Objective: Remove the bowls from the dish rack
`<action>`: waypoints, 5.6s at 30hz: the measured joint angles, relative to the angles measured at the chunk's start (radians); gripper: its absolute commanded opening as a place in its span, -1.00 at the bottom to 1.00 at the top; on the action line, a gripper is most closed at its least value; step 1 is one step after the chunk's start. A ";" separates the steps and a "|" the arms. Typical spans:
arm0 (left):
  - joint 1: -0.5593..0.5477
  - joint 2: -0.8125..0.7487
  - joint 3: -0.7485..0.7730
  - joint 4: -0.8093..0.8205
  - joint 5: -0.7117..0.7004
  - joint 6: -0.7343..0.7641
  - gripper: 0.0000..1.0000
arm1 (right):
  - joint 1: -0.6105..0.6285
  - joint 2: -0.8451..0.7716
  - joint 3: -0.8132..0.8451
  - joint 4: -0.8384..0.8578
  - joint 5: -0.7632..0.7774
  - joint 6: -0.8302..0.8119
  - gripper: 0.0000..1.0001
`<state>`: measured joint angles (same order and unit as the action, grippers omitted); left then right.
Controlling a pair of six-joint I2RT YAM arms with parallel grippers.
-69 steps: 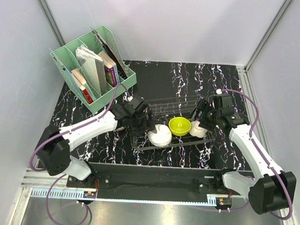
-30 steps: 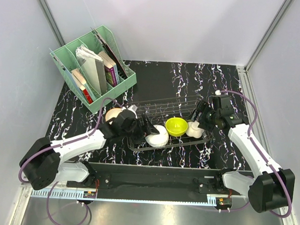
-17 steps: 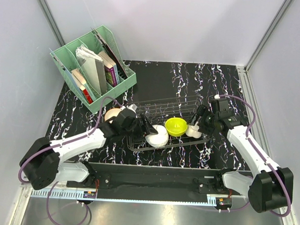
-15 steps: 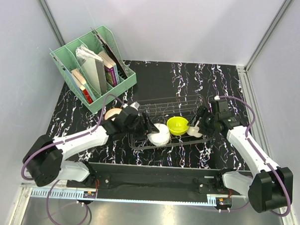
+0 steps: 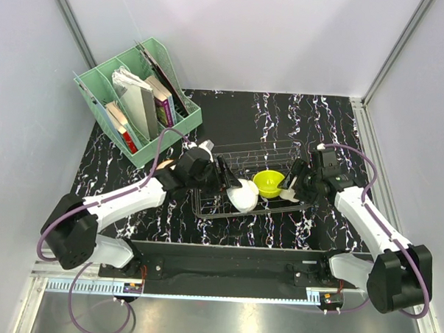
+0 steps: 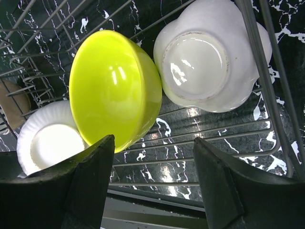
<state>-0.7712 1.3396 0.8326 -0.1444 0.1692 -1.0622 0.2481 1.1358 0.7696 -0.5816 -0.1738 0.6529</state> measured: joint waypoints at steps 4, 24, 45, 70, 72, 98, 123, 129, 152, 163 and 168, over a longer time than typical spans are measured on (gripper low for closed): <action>0.000 0.028 0.008 -0.003 0.006 0.006 0.37 | 0.000 0.009 -0.002 0.010 0.000 0.001 0.49; -0.042 0.077 0.011 0.127 0.000 -0.042 0.11 | 0.000 0.022 -0.019 0.047 -0.005 0.014 0.48; -0.080 0.158 0.030 0.292 0.056 -0.068 -1.00 | 0.007 0.008 -0.039 0.079 -0.036 0.029 0.49; -0.073 0.193 0.408 -0.208 0.017 0.165 -1.00 | 0.007 0.021 -0.041 0.087 0.006 0.040 0.50; -0.073 0.193 0.455 -0.280 -0.010 0.221 -1.00 | 0.007 0.021 -0.041 0.087 0.009 0.041 0.50; 0.014 -0.041 0.602 -0.922 -0.509 0.489 -1.00 | 0.007 0.010 -0.043 0.066 0.031 0.064 0.49; 0.096 -0.189 0.270 -1.017 -0.530 0.412 -1.00 | 0.005 -0.119 -0.097 0.017 0.089 0.147 0.51; 0.050 -0.187 0.220 -0.990 -0.479 0.387 -1.00 | 0.005 -0.119 -0.096 0.017 0.088 0.150 0.51; 0.025 0.089 0.079 -0.750 -0.396 0.340 -1.00 | 0.004 -0.136 -0.096 0.000 0.114 0.137 0.53; 0.066 0.158 0.123 -0.732 -0.411 0.382 -1.00 | 0.004 -0.137 -0.089 -0.028 0.131 0.117 0.54; 0.077 0.186 0.146 -0.726 -0.419 0.400 -1.00 | 0.004 -0.137 -0.085 -0.040 0.133 0.110 0.56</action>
<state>-0.6937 1.5253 0.9791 -0.8707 -0.2497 -0.6621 0.2523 0.9993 0.6846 -0.6220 -0.0410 0.7628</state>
